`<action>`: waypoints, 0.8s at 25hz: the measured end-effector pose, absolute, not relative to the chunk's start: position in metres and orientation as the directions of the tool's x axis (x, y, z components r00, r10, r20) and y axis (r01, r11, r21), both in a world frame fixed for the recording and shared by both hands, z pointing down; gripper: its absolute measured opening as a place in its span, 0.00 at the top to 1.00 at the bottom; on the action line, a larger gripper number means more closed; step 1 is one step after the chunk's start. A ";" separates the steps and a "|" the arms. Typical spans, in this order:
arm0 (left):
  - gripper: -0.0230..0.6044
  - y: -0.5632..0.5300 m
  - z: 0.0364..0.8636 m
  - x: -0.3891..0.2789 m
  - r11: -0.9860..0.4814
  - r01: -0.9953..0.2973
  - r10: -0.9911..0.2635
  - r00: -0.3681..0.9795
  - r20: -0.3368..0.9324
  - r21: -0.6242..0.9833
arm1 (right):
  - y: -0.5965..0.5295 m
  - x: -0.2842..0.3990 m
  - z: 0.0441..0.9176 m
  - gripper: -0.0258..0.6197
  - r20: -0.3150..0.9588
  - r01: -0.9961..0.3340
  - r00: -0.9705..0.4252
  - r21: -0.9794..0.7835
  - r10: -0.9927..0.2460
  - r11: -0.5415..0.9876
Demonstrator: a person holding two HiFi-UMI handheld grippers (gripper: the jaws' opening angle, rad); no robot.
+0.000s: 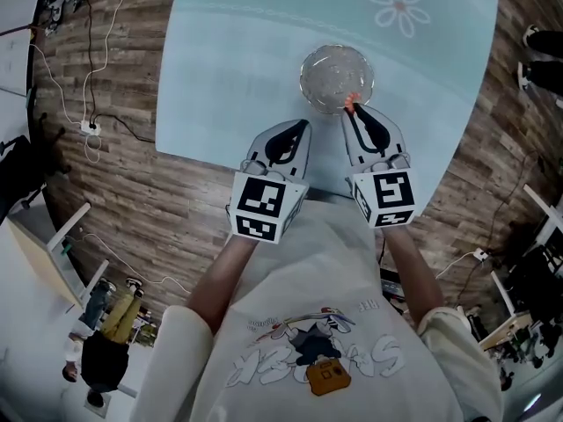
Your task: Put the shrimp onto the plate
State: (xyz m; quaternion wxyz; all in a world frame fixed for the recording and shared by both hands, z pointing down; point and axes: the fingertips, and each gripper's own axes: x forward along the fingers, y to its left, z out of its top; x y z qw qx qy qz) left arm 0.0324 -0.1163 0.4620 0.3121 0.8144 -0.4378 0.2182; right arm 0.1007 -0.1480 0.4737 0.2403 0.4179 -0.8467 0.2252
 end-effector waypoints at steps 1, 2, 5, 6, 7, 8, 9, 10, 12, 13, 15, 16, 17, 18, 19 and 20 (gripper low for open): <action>0.95 -0.116 0.466 0.033 -0.422 -0.848 -0.571 0.524 0.632 0.321 | -0.148 0.101 0.478 0.84 0.600 -0.815 -0.535 -0.183 -0.595 0.549; 0.95 -0.115 0.470 0.035 -0.424 -0.846 -0.565 0.526 0.636 0.322 | -0.148 0.100 0.483 0.84 0.605 -0.814 -0.536 -0.186 -0.589 0.550; 0.95 -0.117 0.481 0.040 -0.436 -0.839 -0.547 0.534 0.644 0.325 | -0.150 0.100 0.495 0.84 0.614 -0.807 -0.540 -0.186 -0.575 0.560; 0.95 -0.118 0.484 0.042 -0.441 -0.835 -0.542 0.539 0.645 0.327 | -0.151 0.100 0.498 0.84 0.617 -0.805 -0.540 -0.182 -0.572 0.564; 0.95 -0.118 0.487 0.043 -0.445 -0.833 -0.536 0.542 0.647 0.329 | -0.152 0.099 0.501 0.84 0.619 -0.803 -0.541 -0.180 -0.569 0.568; 0.95 -0.117 0.490 0.043 -0.446 -0.831 -0.531 0.544 0.650 0.331 | -0.152 0.098 0.504 0.84 0.622 -0.801 -0.542 -0.181 -0.565 0.570; 0.95 -0.116 0.493 0.043 -0.446 -0.831 -0.525 0.544 0.655 0.333 | -0.152 0.097 0.508 0.84 0.625 -0.800 -0.543 -0.182 -0.561 0.572; 0.95 -0.116 0.497 0.044 -0.443 -0.832 -0.521 0.543 0.659 0.335 | -0.153 0.096 0.512 0.84 0.629 -0.800 -0.542 -0.183 -0.557 0.572; 0.95 -0.118 0.503 0.045 -0.437 -0.833 -0.515 0.541 0.664 0.339 | -0.156 0.097 0.520 0.84 0.640 -0.803 -0.536 -0.184 -0.550 0.567; 0.95 -0.120 0.506 0.046 -0.435 -0.833 -0.514 0.541 0.666 0.341 | -0.158 0.098 0.524 0.84 0.646 -0.805 -0.532 -0.185 -0.547 0.564; 0.95 -0.121 0.512 0.047 -0.435 -0.834 -0.512 0.538 0.670 0.338 | -0.159 0.098 0.532 0.84 0.658 -0.807 -0.528 -0.189 -0.537 0.560; 0.95 -0.121 0.515 0.047 -0.437 -0.835 -0.512 0.536 0.672 0.333 | -0.158 0.097 0.536 0.84 0.664 -0.807 -0.526 -0.193 -0.531 0.559; 0.95 -0.121 0.519 0.046 -0.439 -0.836 -0.512 0.533 0.674 0.328 | -0.158 0.097 0.539 0.84 0.669 -0.807 -0.525 -0.196 -0.526 0.557; 0.95 -0.121 0.522 0.046 -0.441 -0.837 -0.512 0.530 0.676 0.323 | -0.157 0.097 0.543 0.84 0.674 -0.808 -0.523 -0.198 -0.522 0.555; 0.95 -0.121 0.526 0.046 -0.443 -0.838 -0.510 0.528 0.679 0.319 | -0.157 0.097 0.546 0.84 0.678 -0.809 -0.521 -0.198 -0.518 0.554; 0.95 -0.121 0.530 0.047 -0.443 -0.838 -0.507 0.526 0.683 0.317 | -0.157 0.097 0.549 0.84 0.683 -0.809 -0.518 -0.198 -0.514 0.553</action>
